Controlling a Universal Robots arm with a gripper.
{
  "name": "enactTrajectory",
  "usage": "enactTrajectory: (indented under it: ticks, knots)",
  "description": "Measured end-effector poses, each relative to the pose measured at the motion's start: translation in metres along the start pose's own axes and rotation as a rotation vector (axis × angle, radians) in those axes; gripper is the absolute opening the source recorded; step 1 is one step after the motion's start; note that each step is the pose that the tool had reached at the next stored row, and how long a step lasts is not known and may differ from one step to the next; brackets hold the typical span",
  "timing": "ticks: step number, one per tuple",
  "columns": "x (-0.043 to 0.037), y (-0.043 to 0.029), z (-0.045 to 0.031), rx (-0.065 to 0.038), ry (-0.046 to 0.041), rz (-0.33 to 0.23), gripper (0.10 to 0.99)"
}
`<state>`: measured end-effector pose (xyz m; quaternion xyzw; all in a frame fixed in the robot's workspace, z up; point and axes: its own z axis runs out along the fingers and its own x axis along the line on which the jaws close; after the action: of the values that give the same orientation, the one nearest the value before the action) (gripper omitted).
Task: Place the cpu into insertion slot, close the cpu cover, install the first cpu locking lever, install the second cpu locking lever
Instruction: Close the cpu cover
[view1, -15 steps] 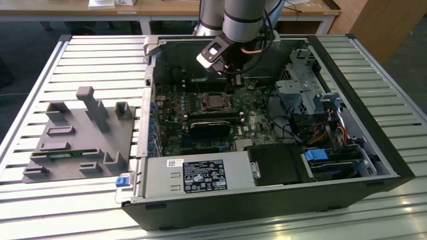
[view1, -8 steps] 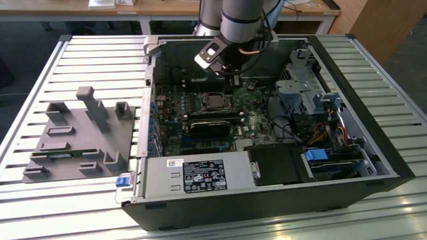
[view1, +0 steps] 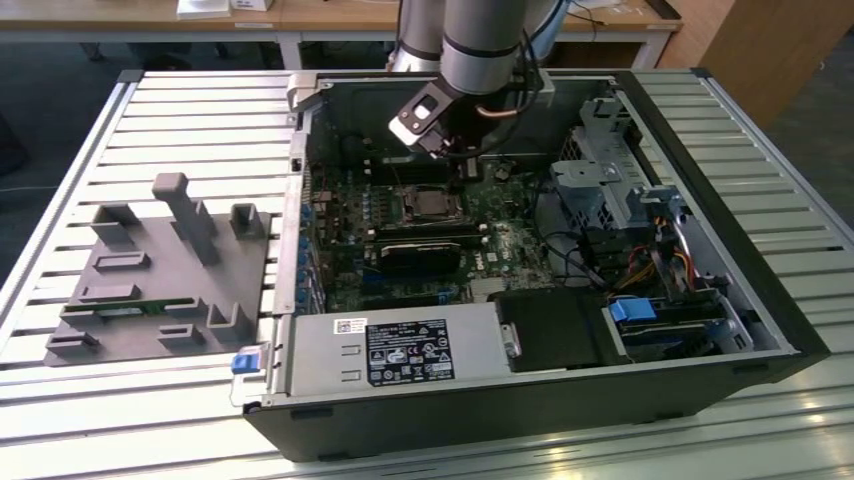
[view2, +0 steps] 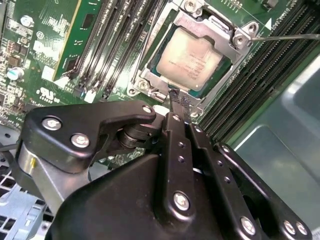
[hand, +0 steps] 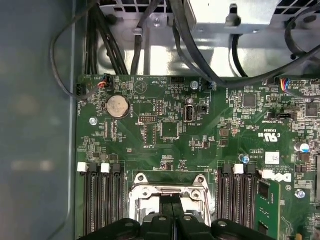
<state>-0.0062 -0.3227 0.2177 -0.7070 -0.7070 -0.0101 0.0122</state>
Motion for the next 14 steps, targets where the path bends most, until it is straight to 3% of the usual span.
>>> enactTrajectory:
  ticks: [4, 14]
  knots:
    - [-0.0002, -0.0062, 0.0049, 0.0, 0.0001, 0.0, 0.106]
    - [0.0, -0.0238, 0.0062, 0.0, 0.0002, 0.0, 0.106]
